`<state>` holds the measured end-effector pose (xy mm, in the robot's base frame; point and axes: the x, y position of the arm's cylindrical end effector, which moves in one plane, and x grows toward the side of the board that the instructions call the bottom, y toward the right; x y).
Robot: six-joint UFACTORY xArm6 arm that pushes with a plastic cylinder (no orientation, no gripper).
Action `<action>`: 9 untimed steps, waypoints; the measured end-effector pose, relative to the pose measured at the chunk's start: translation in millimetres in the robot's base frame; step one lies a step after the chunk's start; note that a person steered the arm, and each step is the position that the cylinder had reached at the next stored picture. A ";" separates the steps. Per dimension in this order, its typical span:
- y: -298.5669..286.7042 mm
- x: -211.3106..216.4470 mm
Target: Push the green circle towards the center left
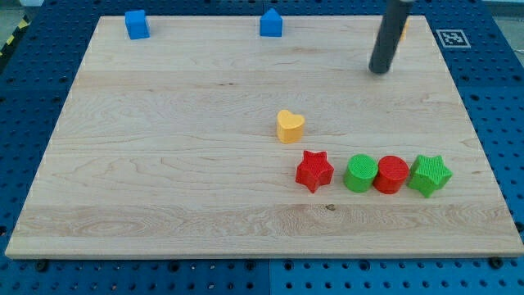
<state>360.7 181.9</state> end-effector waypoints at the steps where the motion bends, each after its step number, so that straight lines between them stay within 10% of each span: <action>1: -5.3 76.5; 6: -7.0 75.8; 9: 106.2 209.7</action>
<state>570.4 288.1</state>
